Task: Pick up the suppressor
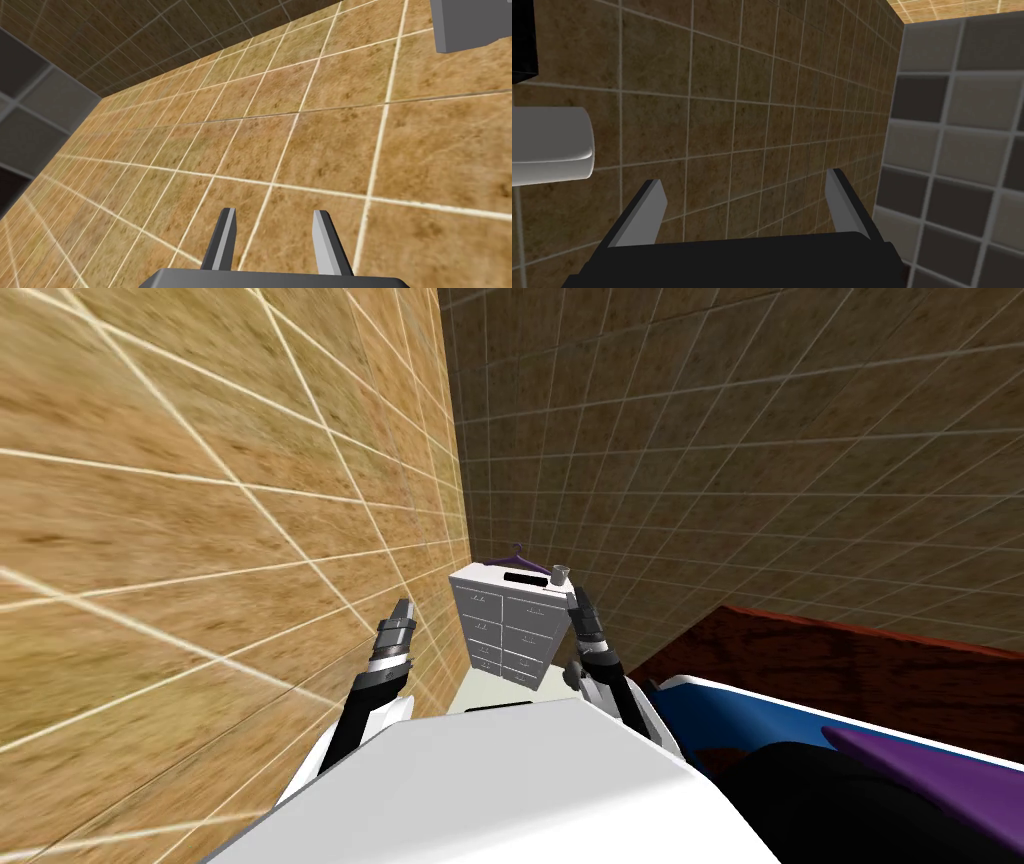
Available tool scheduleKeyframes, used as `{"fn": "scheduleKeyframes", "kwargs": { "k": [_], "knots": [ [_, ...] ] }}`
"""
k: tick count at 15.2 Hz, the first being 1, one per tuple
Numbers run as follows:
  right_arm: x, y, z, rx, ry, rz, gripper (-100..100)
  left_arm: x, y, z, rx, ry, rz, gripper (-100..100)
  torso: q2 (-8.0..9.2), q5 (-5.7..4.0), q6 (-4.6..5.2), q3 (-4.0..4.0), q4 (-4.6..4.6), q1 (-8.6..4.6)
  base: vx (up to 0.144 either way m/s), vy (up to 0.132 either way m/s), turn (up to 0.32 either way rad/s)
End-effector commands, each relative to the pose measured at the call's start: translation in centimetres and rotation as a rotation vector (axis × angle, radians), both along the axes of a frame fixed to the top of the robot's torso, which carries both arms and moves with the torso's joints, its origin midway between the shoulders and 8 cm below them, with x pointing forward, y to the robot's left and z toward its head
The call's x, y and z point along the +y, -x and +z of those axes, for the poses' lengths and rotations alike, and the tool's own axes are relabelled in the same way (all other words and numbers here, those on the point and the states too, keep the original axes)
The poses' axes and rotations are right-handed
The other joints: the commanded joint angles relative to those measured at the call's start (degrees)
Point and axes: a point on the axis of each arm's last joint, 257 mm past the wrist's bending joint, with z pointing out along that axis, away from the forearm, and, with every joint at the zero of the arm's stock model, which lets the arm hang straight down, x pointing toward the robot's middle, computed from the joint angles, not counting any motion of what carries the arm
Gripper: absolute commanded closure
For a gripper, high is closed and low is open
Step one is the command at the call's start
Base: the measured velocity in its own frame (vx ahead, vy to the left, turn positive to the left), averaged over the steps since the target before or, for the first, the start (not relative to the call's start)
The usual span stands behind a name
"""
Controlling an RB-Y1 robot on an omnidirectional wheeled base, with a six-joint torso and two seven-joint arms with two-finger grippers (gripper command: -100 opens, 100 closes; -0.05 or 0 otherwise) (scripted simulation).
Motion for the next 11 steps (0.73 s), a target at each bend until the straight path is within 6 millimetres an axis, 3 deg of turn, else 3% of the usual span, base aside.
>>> {"fn": "scheduleKeyframes", "kwargs": {
  "k": [1, 11],
  "knots": [
    [0.2, -0.3, -1.0, 0.015, 0.040, 0.029, -100, 0.0, 0.0, 0.0, 0.000, 0.000, 0.000, 0, 0.00, 0.00, 0.00, 0.00, 0.00, 0.00, -0.118, -0.117, 0.050],
    [0.7, -1.0, -4.0, 0.074, 0.209, 0.131, -100, 0.0, 0.0, 0.0, 0.000, 0.000, 0.000, 0, 0.09, 0.01, -0.01, 0.04, 0.01, 0.00, -0.113, -0.100, 0.041]
  ]
}}
